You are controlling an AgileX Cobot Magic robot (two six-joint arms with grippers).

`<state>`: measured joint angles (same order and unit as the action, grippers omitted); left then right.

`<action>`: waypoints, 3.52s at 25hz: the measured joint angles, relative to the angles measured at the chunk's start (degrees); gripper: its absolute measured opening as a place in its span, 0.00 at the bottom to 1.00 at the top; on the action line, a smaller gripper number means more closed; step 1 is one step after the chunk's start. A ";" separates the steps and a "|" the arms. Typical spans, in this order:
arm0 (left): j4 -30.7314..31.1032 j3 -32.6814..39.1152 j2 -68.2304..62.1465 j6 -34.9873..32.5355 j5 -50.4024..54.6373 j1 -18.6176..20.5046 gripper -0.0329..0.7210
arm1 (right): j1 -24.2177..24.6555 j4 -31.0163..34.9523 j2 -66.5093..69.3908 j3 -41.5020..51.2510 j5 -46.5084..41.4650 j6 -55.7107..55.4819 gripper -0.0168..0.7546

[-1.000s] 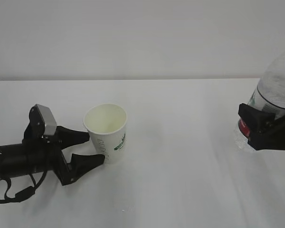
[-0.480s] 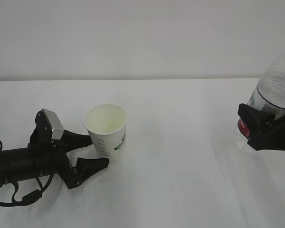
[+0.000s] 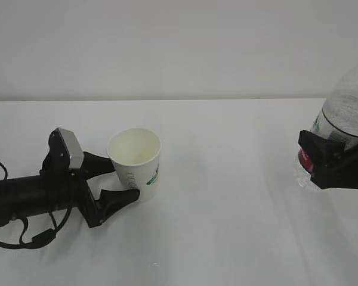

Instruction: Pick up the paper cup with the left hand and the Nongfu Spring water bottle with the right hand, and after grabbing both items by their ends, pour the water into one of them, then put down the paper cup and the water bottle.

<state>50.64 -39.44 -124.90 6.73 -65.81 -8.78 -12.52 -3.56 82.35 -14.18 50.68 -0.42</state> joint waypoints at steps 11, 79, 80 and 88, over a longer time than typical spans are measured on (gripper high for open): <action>0.12 -2.04 0.00 -0.13 0.00 -3.37 0.94 | 0.00 -0.09 0.00 0.00 0.00 0.00 0.68; -2.07 7.22 11.25 9.97 -0.35 -5.33 0.79 | 0.00 -0.72 0.00 0.00 -0.93 -0.62 0.68; -1.46 7.62 12.22 10.30 -0.30 -5.33 0.79 | 0.00 -1.04 0.00 0.00 -0.93 -0.62 0.68; 3.20 10.54 21.54 15.59 -0.30 -5.33 0.79 | 0.00 -3.16 0.00 0.00 -3.05 -1.66 0.68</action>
<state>53.83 -28.89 -103.37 22.32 -66.11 -14.11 -12.52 -6.72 82.35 -14.18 47.63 -2.08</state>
